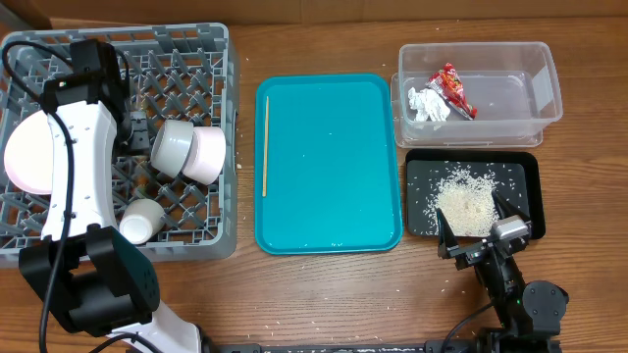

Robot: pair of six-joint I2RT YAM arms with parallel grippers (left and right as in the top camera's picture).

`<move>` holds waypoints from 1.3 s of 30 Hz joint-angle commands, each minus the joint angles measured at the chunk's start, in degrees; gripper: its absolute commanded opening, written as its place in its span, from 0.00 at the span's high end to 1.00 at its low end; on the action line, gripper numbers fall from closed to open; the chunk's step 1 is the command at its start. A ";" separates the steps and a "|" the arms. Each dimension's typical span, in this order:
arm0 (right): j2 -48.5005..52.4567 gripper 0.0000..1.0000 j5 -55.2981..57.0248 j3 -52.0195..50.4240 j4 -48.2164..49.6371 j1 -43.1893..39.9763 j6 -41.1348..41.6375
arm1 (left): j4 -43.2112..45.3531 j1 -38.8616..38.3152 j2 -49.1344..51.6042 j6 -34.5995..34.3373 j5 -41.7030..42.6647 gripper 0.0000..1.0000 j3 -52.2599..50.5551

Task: Sort waste into correct bins and load items into the dishwasher
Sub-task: 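Carry the chopstick left into the rack and release, then grasp the second chopstick on the teal tray with the left gripper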

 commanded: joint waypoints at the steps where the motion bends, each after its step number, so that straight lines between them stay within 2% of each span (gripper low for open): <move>1: -0.57 0.00 -0.04 -0.59 0.11 0.04 0.48 | -2.14 -0.74 -0.50 -0.02 1.51 0.59 3.45; 3: -0.57 0.00 -0.04 -0.59 0.11 0.04 0.48 | -4.55 -0.98 -1.14 -2.23 3.15 0.58 5.90; 8: -0.57 0.00 -0.04 -0.59 0.11 0.04 0.48 | -7.63 -5.35 -3.78 -3.54 24.98 0.61 8.70; 11: -0.57 0.00 -0.04 -0.59 0.11 0.04 0.48 | -6.62 -11.30 -3.56 -3.76 30.73 0.62 8.37; 16: -0.57 0.00 -0.04 -0.59 0.11 0.04 0.48 | -1.18 -23.96 -1.57 -10.93 20.41 0.64 5.16; 20: -0.57 0.00 -0.04 -0.59 0.11 0.04 0.48 | 4.63 -31.12 3.04 -22.43 3.69 0.61 1.25; 22: -0.57 0.00 -0.04 -0.59 0.11 0.04 0.48 | 7.80 -32.68 6.47 -26.47 -1.66 0.59 -0.11; 29: -0.57 0.00 -0.04 -0.59 0.11 0.04 0.48 | 13.70 -32.52 17.33 -26.93 3.87 0.66 -0.15; 39: -0.57 0.01 -0.04 -0.59 0.11 0.04 0.48 | 14.10 -32.50 22.62 -27.34 5.70 0.71 -0.17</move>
